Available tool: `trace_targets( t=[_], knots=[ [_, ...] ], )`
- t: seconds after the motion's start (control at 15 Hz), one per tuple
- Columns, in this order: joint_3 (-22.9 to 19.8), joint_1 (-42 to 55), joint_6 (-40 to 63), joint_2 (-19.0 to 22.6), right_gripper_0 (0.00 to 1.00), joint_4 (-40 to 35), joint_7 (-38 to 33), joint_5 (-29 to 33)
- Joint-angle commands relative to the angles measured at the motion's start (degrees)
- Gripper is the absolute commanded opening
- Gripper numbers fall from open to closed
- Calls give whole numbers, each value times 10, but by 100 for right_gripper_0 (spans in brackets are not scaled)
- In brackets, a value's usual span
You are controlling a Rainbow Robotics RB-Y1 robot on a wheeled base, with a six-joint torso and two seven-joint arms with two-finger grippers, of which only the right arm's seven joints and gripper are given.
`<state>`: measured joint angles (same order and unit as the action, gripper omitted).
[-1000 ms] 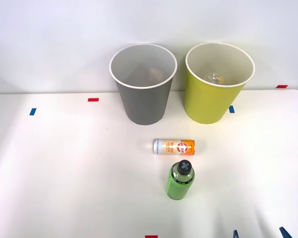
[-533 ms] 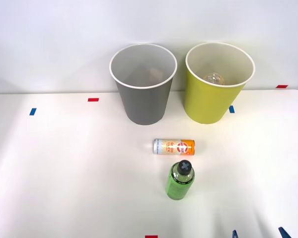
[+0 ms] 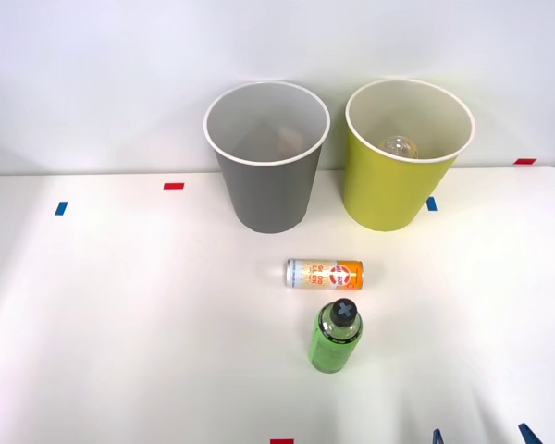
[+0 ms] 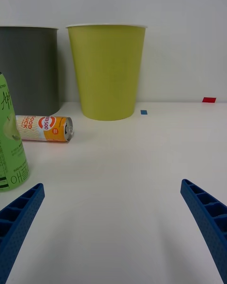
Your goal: Put cans in the gray bin, plastic bottles in the light green bin
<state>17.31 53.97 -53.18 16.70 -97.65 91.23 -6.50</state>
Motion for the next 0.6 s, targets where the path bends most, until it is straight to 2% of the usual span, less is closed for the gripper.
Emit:
trace_targets(
  t=[0.07, 0.6],
  knots=[
    [0, 0, 0, 0, 100, 0, 0, 0],
    [0, 0, 0, 0, 100, 0, 0, 0]
  ],
)
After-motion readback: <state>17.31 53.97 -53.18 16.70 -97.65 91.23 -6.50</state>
